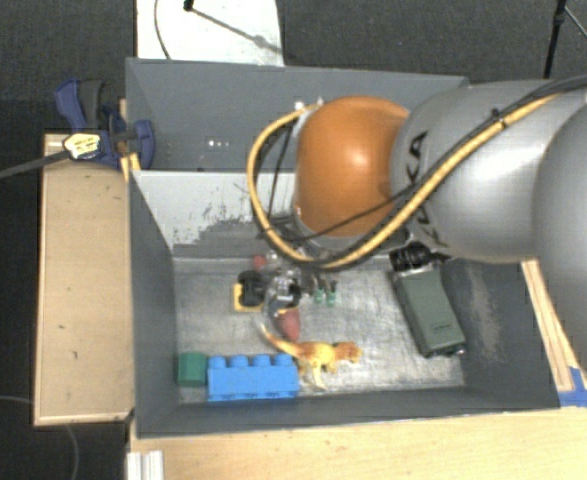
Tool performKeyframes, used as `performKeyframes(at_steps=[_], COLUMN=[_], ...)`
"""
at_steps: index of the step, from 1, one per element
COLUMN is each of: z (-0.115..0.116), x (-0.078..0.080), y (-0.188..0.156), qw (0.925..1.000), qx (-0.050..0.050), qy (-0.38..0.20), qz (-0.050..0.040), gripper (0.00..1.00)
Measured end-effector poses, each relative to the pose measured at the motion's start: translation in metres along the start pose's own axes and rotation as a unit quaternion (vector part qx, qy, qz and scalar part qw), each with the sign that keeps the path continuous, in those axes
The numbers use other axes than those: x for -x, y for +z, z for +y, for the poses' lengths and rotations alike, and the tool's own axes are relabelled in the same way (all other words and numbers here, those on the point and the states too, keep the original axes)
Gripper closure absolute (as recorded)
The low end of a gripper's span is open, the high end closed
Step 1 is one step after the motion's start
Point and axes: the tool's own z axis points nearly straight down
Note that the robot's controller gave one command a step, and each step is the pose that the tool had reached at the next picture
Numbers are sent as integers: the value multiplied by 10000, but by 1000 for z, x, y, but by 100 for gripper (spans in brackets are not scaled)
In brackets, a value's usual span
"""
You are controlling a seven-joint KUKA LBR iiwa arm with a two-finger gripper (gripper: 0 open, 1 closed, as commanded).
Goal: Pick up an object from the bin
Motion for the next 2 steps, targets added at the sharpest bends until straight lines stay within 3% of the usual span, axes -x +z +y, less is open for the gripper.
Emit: performKeyframes(at_steps=[1,2], z=[0,3], x=[0,0], y=[0,-48], qw=[10000,10000], qx=[0,-13], qy=[6,-79], qz=[0,26], gripper=[100,100])
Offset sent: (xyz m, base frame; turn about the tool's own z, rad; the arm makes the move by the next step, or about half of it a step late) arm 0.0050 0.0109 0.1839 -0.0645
